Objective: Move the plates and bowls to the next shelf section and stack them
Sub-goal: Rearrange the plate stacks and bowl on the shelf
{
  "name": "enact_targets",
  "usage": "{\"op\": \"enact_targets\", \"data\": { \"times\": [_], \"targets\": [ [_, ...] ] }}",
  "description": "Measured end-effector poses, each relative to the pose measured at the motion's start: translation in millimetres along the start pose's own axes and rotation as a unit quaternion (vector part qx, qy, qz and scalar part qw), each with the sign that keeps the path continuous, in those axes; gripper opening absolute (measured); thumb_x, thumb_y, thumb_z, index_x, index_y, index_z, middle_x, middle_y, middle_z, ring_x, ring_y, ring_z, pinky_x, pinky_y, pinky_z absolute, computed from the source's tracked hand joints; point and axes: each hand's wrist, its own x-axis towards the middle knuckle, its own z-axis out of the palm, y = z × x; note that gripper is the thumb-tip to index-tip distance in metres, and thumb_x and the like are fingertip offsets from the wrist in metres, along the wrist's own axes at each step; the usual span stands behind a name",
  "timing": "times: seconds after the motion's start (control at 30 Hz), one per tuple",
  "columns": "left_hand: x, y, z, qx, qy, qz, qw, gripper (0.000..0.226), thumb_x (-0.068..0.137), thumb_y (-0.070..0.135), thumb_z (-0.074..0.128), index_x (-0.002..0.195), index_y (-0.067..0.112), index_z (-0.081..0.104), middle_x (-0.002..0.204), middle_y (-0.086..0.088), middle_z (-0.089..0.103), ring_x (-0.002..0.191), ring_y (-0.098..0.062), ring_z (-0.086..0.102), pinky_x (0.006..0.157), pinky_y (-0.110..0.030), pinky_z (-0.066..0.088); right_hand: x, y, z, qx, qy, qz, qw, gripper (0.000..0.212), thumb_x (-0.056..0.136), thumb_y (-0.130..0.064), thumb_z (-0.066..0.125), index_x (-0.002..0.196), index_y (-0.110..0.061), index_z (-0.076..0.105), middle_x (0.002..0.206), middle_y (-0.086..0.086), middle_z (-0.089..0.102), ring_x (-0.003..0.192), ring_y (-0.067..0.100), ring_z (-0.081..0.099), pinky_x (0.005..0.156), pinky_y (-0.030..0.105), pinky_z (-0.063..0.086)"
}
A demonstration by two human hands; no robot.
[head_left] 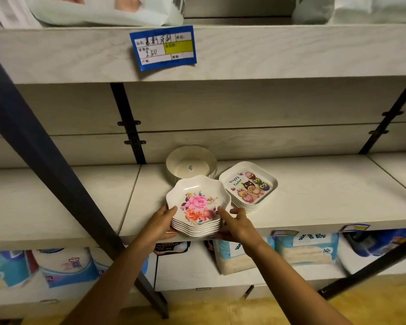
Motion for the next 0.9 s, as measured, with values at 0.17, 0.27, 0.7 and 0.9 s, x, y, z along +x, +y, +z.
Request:
{"op": "enact_targets", "data": {
  "times": [0.17, 0.27, 0.7, 0.9],
  "targets": [
    [1.1, 1.5, -0.1, 0.003, 0.004, 0.005, 1.0, 0.043, 0.095, 0.028, 0.046, 0.137, 0.019, 0.038, 0.131, -0.006, 0.055, 0.113, -0.022, 0.054, 0.085, -0.032, 0.047, -1.3, 0.8, -3.2, 0.029, -0.013, 0.012, 0.999, 0.059, 0.088, -0.039, 0.057, 0.131, -0.01, 0.03, 0.125, 0.022, 0.054, 0.088, 0.031, 0.068, 0.055, 0.025, 0.059],
    [-0.4, 6.8, 1.9, 0.036, 0.048, 0.031, 0.998, 0.047, 0.094, 0.027, 0.047, 0.137, 0.012, 0.036, 0.132, -0.006, 0.052, 0.112, -0.021, 0.052, 0.088, -0.03, 0.041, -3.1, -1.5, -9.4, 0.015, -0.004, 0.005, 1.0, 0.06, 0.087, -0.044, 0.055, 0.133, -0.011, 0.032, 0.127, 0.017, 0.052, 0.083, 0.029, 0.069, 0.061, 0.029, 0.06],
    [-18.7, 57.9, 78.8, 0.068, 0.113, 0.219, 0.967, 0.012, 0.09, 0.009, 0.051, 0.088, 0.013, 0.062, 0.084, -0.002, 0.063, 0.08, -0.017, 0.058, 0.065, -0.021, 0.046, 30.1, -27.4, -135.6, -0.118, 0.108, -0.088, 0.983, 0.011, 0.092, -0.014, 0.05, 0.097, -0.008, 0.057, 0.096, 0.014, 0.067, 0.067, 0.019, 0.062, 0.061, 0.028, 0.051],
    [4.3, 49.8, 171.1, 0.065, 0.058, 0.082, 0.993, 0.024, 0.091, 0.02, 0.052, 0.114, 0.012, 0.05, 0.11, -0.006, 0.056, 0.104, -0.019, 0.052, 0.1, -0.036, 0.041, 83.4, -42.2, -185.0, -0.277, 0.124, -0.121, 0.945, 0.032, 0.092, -0.022, 0.052, 0.118, -0.006, 0.059, 0.124, 0.015, 0.062, 0.114, 0.032, 0.057, 0.098, 0.039, 0.044]
  ]
}}
